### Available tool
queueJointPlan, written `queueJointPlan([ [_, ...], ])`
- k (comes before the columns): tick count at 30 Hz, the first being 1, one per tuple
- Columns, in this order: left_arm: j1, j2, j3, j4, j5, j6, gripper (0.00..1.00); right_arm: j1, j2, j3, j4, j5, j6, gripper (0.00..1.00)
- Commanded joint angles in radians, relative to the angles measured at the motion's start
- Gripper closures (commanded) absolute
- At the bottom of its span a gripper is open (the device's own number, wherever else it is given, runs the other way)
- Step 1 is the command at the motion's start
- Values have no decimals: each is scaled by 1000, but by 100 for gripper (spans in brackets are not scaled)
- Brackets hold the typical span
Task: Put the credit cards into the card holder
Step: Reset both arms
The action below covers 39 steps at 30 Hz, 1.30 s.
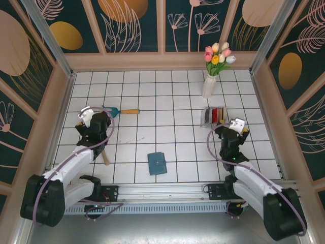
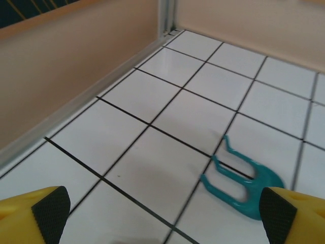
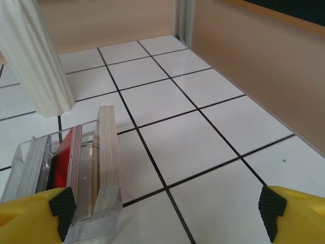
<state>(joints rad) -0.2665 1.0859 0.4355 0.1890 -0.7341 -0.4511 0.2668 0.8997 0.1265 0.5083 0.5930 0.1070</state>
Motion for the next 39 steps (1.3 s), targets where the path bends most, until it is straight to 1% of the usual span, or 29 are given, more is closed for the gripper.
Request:
queueJointPlan([
  [1, 20, 38, -60, 297, -39, 204, 2, -65, 135, -12, 334, -176, -124, 4],
  [2, 22, 59, -104, 418, -30, 255, 1, -74, 191, -9, 380, -177, -139, 4],
  [3, 24, 81, -135, 505, -27, 285, 1, -76, 229, 7, 396, -170, -146, 4],
  [4, 26, 106, -160, 570, -19, 309, 1, -83, 264, 24, 402, -192, -146, 4],
  [6, 34, 154, -184, 662, 5, 330, 2, -91, 319, 33, 480, -209, -153, 4],
  [9, 50, 222, -189, 777, 107, 381, 1, -107, 394, 51, 564, -251, -175, 4],
  [11, 55, 271, -215, 953, 153, 421, 1, -124, 437, 57, 625, -301, -199, 4],
  [12, 60, 297, -212, 1003, 174, 436, 1, -131, 453, 61, 644, -311, -203, 4],
  [14, 73, 368, -187, 1049, 221, 476, 1, -149, 476, 79, 645, -330, -198, 4],
  [15, 86, 405, -174, 1067, 221, 465, 1, -159, 479, 89, 628, -352, -190, 4],
  [16, 97, 408, -157, 1037, 198, 440, 1, -167, 481, 89, 632, -368, -185, 4],
  [17, 121, 394, -164, 1010, 252, 421, 1, -175, 486, 80, 655, -389, -174, 4],
  [18, 138, 392, -193, 1060, 281, 410, 2, -183, 503, 60, 707, -425, -170, 4],
  [19, 151, 383, -222, 1102, 293, 394, 2, -185, 547, 35, 797, -445, -174, 4],
  [20, 159, 376, -249, 1140, 311, 388, 1, -178, 576, 16, 875, -419, -183, 4],
  [22, 173, 412, -291, 1234, 342, 378, 2, -186, 556, 24, 828, -427, -169, 4],
  [23, 176, 470, -294, 1334, 336, 387, 1, -183, 563, 33, 821, -416, -171, 4],
  [24, 177, 468, -278, 1306, 339, 387, 2, -186, 563, 46, 793, -417, -164, 4],
  [25, 177, 427, -236, 1149, 344, 372, 2, -190, 567, 58, 777, -407, -154, 4],
  [27, 196, 458, -235, 1201, 354, 360, 1, -194, 578, 66, 778, -363, -132, 4],
  [28, 197, 441, -229, 1154, 360, 354, 1, -199, 577, 69, 767, -360, -124, 4],
  [31, 199, 439, -229, 1151, 360, 356, 1, -225, 585, 74, 765, -353, -87, 3],
  [33, 199, 442, -232, 1163, 359, 357, 1, -242, 599, 108, 710, -397, -81, 4],
  [34, 199, 440, -232, 1159, 359, 357, 1, -273, 627, 109, 722, -464, -68, 4],
  [35, 199, 443, -233, 1165, 357, 359, 1, -283, 653, 78, 818, -497, -74, 4],
  [36, 198, 441, -233, 1162, 359, 357, 1, -269, 638, 68, 810, -441, -64, 4],
  [37, 199, 442, -233, 1164, 358, 358, 1, -266, 641, 73, 804, -419, -64, 4],
  [39, 199, 441, -233, 1164, 359, 359, 1, -265, 640, 85, 776, -414, -59, 3],
])
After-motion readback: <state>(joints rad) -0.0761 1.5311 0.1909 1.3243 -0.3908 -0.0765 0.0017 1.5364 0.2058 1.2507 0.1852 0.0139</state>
